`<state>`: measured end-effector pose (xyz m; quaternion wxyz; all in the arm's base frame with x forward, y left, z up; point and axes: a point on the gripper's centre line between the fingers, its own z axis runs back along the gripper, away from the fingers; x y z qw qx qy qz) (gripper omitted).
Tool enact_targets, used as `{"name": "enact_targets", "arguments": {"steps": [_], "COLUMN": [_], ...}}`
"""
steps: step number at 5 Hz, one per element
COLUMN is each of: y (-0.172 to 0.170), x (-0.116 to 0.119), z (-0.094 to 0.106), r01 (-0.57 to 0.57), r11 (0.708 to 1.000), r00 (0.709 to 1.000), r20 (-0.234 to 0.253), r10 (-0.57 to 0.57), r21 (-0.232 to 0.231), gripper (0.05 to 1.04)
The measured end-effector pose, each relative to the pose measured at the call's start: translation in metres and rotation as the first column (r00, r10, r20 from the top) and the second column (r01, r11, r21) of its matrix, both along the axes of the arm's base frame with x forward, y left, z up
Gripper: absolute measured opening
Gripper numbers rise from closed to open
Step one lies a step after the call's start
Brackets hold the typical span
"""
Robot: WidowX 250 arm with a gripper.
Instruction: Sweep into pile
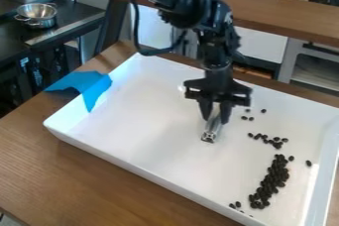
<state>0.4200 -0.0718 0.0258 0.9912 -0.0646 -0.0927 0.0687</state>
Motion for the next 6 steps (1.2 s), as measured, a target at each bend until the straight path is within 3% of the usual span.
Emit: {"name": "enact_targets", "arguments": {"steps": [1,6], "y": [-0.027,-0.082], "x": [-0.009,-0.029], "z": [0.0,0.003], "r01": [0.054,0.198], "r11": [0.999,0.98], "r00": [0.999,0.98], "r20": [-0.002,-0.006], "r10": [-0.054,-0.199], "r21": [-0.009,-0.03], "gripper": [0.359,0.36]}}
